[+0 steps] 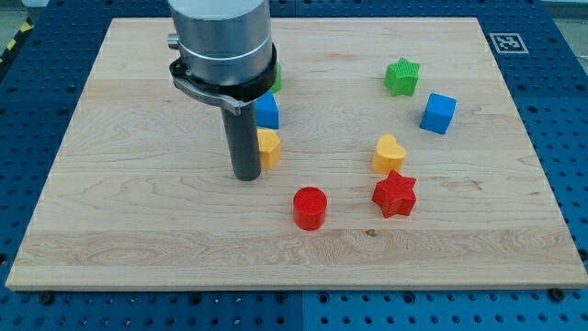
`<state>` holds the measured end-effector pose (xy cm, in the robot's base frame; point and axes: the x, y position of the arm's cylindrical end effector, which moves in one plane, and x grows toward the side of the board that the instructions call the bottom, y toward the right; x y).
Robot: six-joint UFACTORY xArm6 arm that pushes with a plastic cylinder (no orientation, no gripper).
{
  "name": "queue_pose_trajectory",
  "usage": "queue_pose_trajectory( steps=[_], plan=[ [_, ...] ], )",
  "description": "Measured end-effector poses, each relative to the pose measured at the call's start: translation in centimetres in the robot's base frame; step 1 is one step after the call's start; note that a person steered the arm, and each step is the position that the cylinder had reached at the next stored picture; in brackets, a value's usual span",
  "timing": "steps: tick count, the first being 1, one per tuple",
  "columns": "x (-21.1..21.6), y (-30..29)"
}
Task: Push the yellow hexagon to the bottom of the blue triangle
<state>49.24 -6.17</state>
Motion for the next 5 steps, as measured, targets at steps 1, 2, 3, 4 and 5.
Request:
queue_pose_trajectory(
  steps=[1, 2, 3, 4, 5],
  plan=[
    [-0.1, 0.0],
    [-0.1, 0.7],
    [0.2, 2.4],
    [0.9, 3.9],
    [0.9, 6.0]
  ],
)
